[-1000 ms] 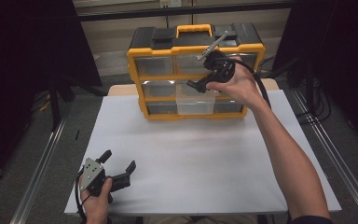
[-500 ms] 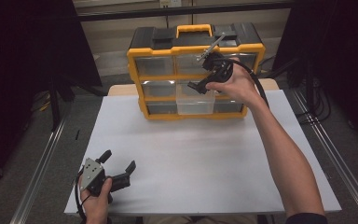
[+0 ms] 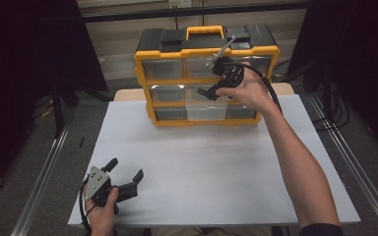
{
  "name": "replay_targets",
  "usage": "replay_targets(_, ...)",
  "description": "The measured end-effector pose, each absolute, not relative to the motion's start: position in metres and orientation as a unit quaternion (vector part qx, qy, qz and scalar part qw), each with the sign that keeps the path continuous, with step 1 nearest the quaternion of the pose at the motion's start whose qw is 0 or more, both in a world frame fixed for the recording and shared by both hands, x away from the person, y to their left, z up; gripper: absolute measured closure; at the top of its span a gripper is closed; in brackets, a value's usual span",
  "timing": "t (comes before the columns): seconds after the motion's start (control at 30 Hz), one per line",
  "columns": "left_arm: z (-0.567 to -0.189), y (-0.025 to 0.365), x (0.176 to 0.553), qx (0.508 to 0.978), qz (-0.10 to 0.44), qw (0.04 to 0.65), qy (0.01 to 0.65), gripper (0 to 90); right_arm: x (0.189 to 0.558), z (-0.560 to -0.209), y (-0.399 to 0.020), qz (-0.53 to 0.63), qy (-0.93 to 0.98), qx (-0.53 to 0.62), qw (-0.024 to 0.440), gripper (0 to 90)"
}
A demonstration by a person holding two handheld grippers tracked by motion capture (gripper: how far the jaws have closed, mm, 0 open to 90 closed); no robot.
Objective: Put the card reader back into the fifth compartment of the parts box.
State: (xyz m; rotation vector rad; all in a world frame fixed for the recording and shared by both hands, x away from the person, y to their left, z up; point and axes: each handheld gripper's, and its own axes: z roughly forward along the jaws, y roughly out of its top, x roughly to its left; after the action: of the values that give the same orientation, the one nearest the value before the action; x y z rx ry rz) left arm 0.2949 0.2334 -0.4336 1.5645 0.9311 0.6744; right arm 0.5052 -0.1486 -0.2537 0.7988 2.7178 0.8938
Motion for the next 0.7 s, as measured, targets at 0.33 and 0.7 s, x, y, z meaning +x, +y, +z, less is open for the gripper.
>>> replay_targets(0.33,-0.433,0.234,0.295,0.663,0.286,0.567,0.397,2.3,0.508,-0.262,-0.144,0.283,0.917,0.269,0.082,73.7)
replay_targets(0.7,-0.433,0.234,0.295,0.662,0.289,0.565,0.398,2.2,0.508,-0.269,-0.139,0.268,0.919,0.276,0.085,73.0)
